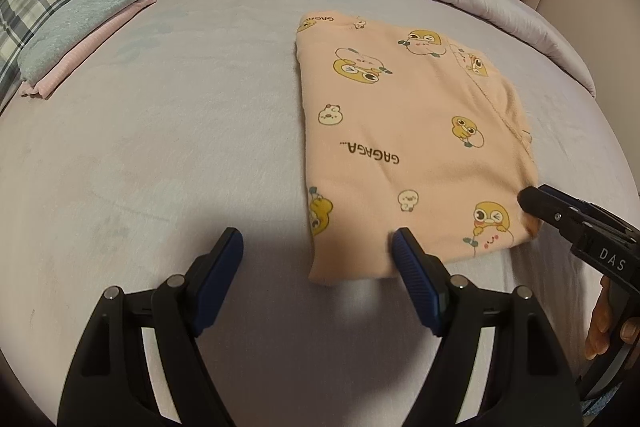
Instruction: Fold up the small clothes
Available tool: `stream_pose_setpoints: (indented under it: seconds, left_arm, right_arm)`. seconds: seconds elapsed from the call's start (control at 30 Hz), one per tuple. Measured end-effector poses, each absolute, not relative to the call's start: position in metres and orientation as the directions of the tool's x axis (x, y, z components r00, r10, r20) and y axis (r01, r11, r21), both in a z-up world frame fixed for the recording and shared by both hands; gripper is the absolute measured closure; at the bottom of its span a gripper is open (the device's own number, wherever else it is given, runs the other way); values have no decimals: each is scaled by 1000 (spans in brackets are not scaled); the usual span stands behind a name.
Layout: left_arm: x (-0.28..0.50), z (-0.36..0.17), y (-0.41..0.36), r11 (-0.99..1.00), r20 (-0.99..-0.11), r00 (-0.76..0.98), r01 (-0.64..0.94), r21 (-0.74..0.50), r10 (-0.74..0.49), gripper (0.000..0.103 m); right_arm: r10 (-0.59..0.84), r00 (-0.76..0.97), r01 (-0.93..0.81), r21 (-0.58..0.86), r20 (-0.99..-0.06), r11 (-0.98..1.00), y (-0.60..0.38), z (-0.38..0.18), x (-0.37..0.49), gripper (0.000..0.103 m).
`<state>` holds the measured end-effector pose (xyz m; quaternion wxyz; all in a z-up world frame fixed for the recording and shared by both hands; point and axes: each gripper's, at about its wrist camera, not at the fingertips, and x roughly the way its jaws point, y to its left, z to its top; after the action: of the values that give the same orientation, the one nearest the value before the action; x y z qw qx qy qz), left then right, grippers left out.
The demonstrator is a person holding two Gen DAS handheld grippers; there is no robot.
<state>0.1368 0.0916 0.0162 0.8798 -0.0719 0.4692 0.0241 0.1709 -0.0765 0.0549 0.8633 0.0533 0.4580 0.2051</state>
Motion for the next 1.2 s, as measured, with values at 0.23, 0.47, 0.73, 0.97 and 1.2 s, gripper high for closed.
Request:
stream_pose_setpoints:
  seconds: [0.23, 0.47, 0.73, 0.97, 1.2]
  left_arm:
    - [123, 24, 86, 991, -826, 563, -110, -82, -6, 26]
    - [102, 44, 78, 991, -808, 590, -107, -86, -6, 17]
    - [77, 72, 68, 989, -786, 618, -122, -82, 11, 1]
    - [55, 96, 63, 983, -768, 639, -168, -74, 51, 1]
    - [42, 114, 55, 982, -750, 657, -184, -52, 83, 0]
  right_arm:
    - [352, 521, -282, 232, -777, 931, -85, 60, 161, 62]
    - [367, 535, -303, 233, -761, 924, -97, 72, 140, 62]
    - [437, 555, -386, 246, -708, 889, -91, 96, 109, 33]
    - [463, 564, -443, 223, -684, 869, -85, 112, 91, 20]
    - [462, 589, -458, 197, -663, 867, -85, 123, 76, 14]
